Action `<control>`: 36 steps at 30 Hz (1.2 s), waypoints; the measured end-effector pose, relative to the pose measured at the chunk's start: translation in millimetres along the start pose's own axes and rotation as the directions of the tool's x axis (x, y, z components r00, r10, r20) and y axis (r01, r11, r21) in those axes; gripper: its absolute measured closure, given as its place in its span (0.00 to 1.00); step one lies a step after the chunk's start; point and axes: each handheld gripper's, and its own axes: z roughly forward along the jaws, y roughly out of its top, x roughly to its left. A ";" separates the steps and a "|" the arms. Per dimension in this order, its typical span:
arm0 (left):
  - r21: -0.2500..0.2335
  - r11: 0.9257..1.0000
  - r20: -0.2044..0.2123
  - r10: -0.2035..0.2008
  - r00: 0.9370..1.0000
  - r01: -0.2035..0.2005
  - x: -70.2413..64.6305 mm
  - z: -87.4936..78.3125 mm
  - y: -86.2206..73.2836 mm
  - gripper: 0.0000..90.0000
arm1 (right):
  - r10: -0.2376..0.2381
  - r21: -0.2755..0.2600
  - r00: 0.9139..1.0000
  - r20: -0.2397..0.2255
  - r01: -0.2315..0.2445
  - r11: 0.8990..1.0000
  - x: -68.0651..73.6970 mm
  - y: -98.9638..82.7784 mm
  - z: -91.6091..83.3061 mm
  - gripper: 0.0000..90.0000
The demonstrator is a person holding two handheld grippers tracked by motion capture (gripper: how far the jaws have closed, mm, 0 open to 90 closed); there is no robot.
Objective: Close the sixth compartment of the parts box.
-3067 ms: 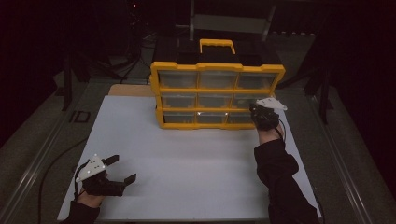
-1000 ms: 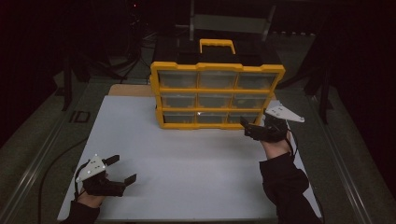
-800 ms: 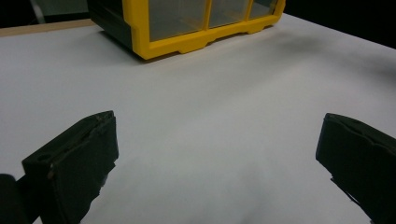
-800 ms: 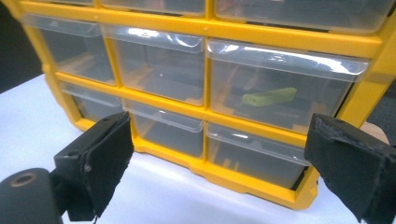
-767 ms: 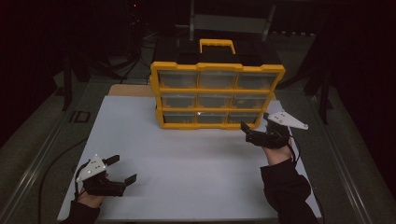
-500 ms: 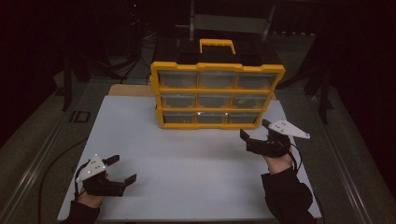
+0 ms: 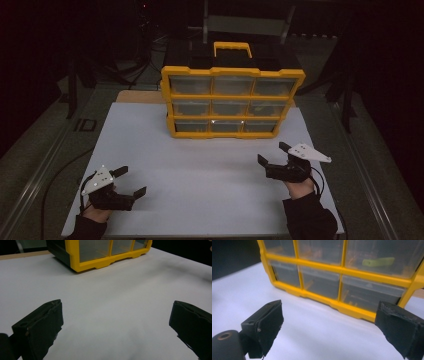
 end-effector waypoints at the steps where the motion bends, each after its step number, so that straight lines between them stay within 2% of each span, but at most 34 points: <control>1: 0.000 1.000 0.000 0.000 1.000 0.000 -0.1 0.0 0.0 0.00 | -0.003 0.003 1.000 -0.002 0.003 1.000 0.1 -2.7 -0.2 0.09; 9: -0.002 1.000 0.002 -0.001 1.000 0.001 -0.1 -0.4 0.1 0.00 | -0.042 0.012 0.999 -0.025 0.042 0.999 -2.8 -22.1 -1.3 0.09; 18: -0.003 1.000 0.003 0.000 1.000 0.000 -0.1 -0.7 0.3 0.00 | -0.038 0.012 0.998 -0.056 0.038 0.999 -6.1 -41.2 -5.0 0.09; 20: -0.004 1.000 0.002 -0.002 1.000 0.002 0.1 -0.6 0.2 0.00 | -0.051 0.013 0.998 -0.048 0.052 0.999 -6.5 -45.1 -6.2 0.09; 25: -0.001 1.000 0.005 0.002 1.000 -0.002 -0.2 0.0 0.2 0.00 | -0.038 0.016 0.999 -0.029 0.039 0.999 -10.9 -52.7 -7.9 0.09; 36: 0.001 1.000 0.008 0.005 1.000 -0.005 -0.4 0.6 0.1 0.00 | -0.048 0.025 0.999 0.007 0.048 0.999 -19.4 -64.4 -2.5 0.09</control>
